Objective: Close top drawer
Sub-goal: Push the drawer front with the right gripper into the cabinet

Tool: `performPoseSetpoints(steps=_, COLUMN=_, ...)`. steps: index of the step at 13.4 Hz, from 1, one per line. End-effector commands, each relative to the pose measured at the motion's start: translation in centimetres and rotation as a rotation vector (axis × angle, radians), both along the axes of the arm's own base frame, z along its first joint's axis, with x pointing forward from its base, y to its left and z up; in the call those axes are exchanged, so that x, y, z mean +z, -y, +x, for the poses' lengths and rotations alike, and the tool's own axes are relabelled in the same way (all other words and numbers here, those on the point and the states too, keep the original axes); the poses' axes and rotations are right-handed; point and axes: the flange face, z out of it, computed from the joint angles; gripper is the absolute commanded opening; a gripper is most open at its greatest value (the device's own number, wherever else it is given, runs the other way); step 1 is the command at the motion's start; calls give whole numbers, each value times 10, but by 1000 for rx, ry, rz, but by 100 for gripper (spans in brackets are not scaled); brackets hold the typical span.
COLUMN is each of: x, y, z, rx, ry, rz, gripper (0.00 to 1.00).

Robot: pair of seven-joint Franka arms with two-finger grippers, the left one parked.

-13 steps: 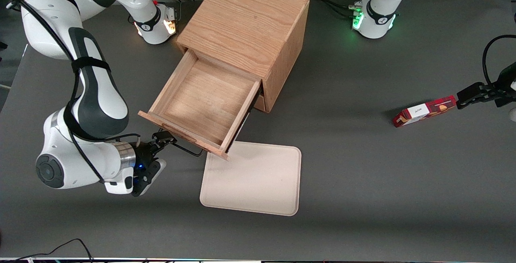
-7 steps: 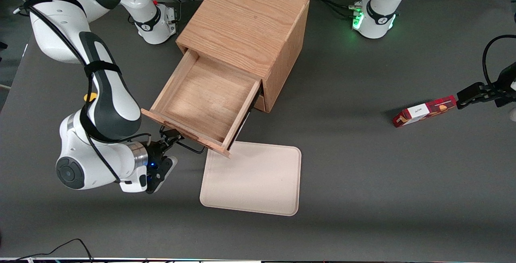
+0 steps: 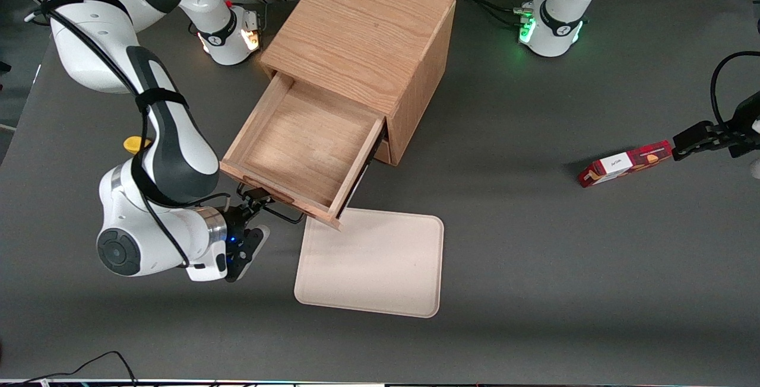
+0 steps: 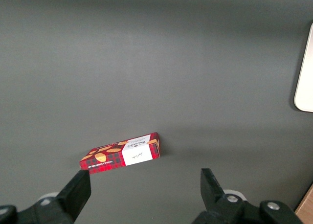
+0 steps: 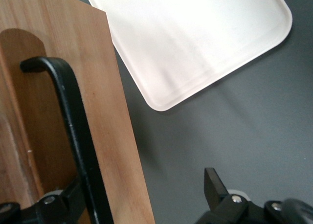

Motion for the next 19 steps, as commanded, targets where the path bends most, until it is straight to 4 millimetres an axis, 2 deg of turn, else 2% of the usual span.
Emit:
performPoseSetpoints(steps=1, x=4, y=-12, z=-8, rx=43, ry=-3, rz=-3, gripper=100)
performPoseSetpoints(steps=7, x=-2, y=-31, z=-24, rx=73, ry=-43, rz=-19, gripper=100)
performPoseSetpoints(steps=14, x=10, y=-53, z=-49, rx=71, ry=-75, rz=-44, gripper=100)
performPoseSetpoints(steps=19, x=7, y=-69, z=-68, rx=68, ry=-102, rz=-65, gripper=100)
